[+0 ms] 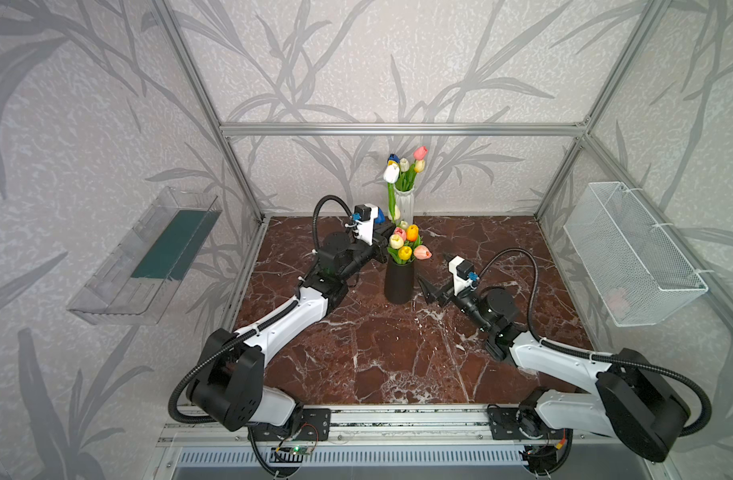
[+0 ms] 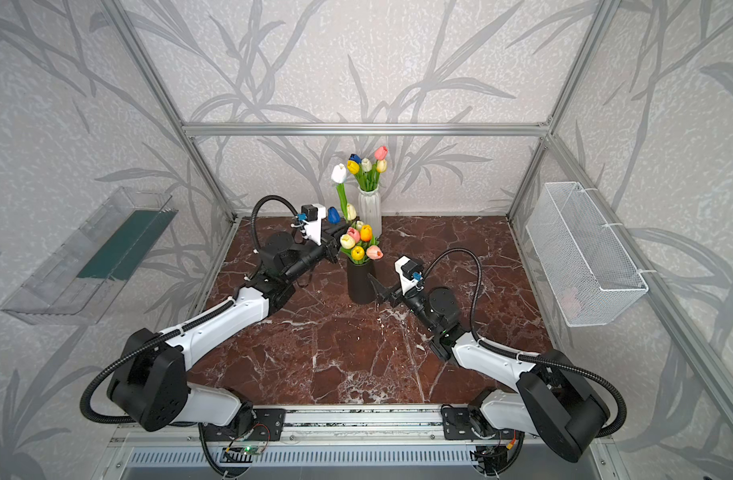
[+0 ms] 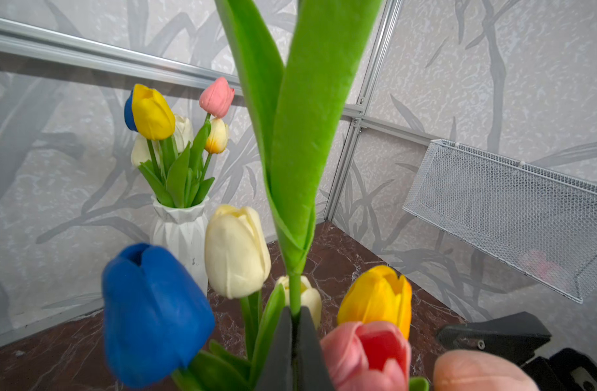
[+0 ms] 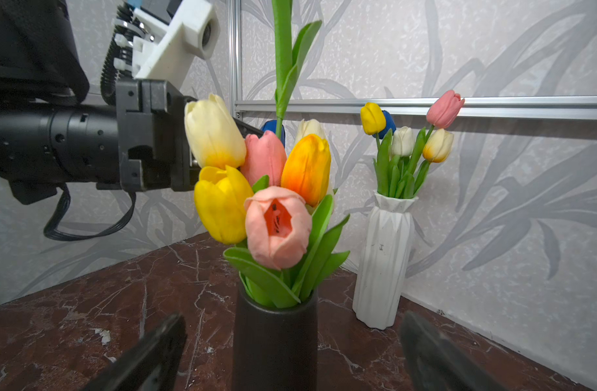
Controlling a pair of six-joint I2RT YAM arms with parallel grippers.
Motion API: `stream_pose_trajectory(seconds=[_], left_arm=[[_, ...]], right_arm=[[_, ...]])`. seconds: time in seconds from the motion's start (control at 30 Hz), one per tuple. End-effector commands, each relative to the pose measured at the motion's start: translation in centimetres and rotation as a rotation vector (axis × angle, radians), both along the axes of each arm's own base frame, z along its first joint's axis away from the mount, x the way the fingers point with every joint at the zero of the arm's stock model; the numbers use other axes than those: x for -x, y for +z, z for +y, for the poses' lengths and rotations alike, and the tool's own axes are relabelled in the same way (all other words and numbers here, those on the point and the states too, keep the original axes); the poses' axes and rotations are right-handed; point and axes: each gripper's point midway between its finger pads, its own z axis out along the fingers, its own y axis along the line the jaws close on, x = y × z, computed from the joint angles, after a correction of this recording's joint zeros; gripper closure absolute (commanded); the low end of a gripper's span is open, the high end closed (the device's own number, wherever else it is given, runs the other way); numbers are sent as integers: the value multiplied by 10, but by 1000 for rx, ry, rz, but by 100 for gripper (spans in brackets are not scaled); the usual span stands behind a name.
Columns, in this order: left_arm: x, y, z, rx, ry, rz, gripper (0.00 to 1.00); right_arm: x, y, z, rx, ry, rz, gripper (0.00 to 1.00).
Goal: Arrange the flowers into the vase
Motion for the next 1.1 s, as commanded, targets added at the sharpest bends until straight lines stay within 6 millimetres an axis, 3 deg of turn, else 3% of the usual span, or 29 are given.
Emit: stream_pose_trajectory(seconds=[0.0,0.17,0.4,0.57,0.77,0.83,0.97,1.07], left_arm=[[5,-7,5,-18,19,1,100],[6,-21,12,-59,56,18,100],[12,-36,4,-84,-1,27,99],[24,-20,11,-88,3,-21,66],[33,-14,25,-135,47,-39,64],[36,-13,31,-137,65,-42,56],[49,-16,50,-100,128,-57,50],[65,-29,62,-88,150,-69,43]], right_arm=[[3,8,1,-16,10,-45,1],[1,4,3,-10,10,-39,1],[-9,-11,11,32,8,-5,1],[-18,-22,20,45,28,35,1],[-30,-39,34,70,68,78,1],[-35,-47,40,83,77,94,1],[-47,-58,49,92,77,120,1],[-56,-64,54,97,68,119,1]])
